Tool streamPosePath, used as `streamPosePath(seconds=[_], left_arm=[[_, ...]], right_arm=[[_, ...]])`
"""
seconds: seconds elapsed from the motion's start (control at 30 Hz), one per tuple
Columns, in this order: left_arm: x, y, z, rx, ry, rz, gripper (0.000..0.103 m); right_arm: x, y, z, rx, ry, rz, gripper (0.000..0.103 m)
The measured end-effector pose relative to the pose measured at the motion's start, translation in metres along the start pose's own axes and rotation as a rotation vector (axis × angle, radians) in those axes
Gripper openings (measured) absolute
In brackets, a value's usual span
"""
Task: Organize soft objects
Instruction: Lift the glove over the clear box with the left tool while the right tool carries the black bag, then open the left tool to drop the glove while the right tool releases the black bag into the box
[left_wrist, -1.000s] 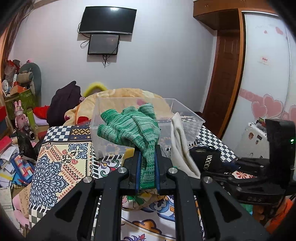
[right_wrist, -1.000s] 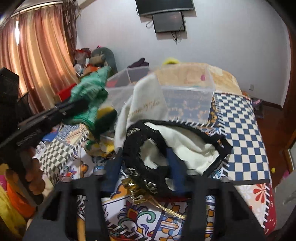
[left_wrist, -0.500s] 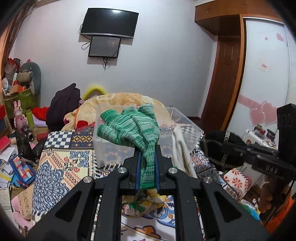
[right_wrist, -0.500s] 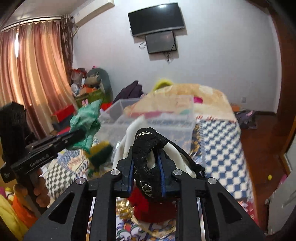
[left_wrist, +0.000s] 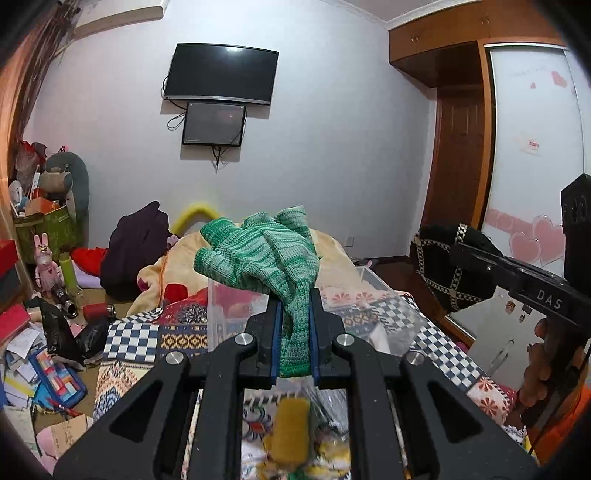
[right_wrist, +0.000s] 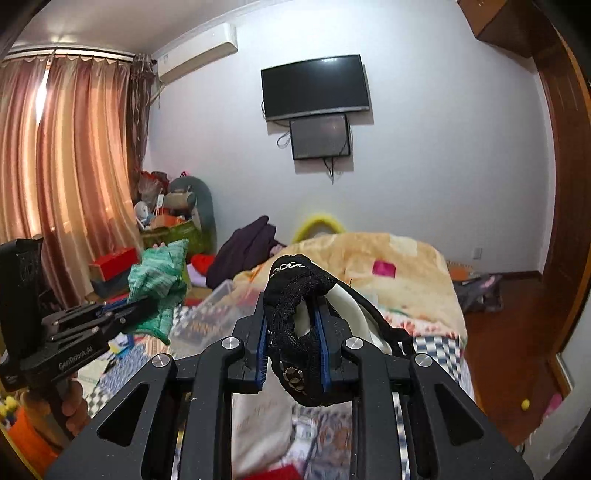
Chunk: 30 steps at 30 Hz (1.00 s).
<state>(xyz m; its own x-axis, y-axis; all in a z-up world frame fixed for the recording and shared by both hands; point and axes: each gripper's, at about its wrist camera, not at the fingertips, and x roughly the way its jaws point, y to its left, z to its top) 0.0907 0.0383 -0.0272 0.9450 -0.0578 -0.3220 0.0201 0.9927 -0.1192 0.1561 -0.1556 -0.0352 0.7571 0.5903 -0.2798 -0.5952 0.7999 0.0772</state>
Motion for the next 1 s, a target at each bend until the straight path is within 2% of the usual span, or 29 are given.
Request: streamPosePath(seconds=[0.1,0.23,0.43,0.7,0.8,0.83,1.0], left_arm=[[0.013,-0.002,0.004,0.030,0.006,0.023,0.012],[0.037,-0.005,0.008,0.056,0.062,0.018,0.012],[0.074,0.003,0.007,0.003,0.172,-0.034,0.012],[0.118,0.009,-0.005,-0.006,0.331,-0.030,0.012],[0.126,0.010,-0.009,0.008,0.354,-0.019,0.012],[0.129,0.010,-0.011,0.007,0.360,-0.016,0.012],[0.137,0.015,-0.015,-0.011,0.395,-0.005,0.013]], right_arm=[[0.012,0.002,0.004,-0.015,-0.001,0.007,0.019],[0.032,0.000,0.005,-0.030,0.024,0.021,0.019],[0.065,-0.008,-0.008,-0.026,0.126,0.045,0.019],[0.096,-0.013,-0.023,-0.007,0.267,0.079,0.020],[0.105,-0.013,-0.028,-0.005,0.320,0.092,0.020],[0.108,-0.015,-0.029,-0.002,0.331,0.089,0.023],[0.110,-0.016,-0.032,-0.008,0.366,0.076,0.024]])
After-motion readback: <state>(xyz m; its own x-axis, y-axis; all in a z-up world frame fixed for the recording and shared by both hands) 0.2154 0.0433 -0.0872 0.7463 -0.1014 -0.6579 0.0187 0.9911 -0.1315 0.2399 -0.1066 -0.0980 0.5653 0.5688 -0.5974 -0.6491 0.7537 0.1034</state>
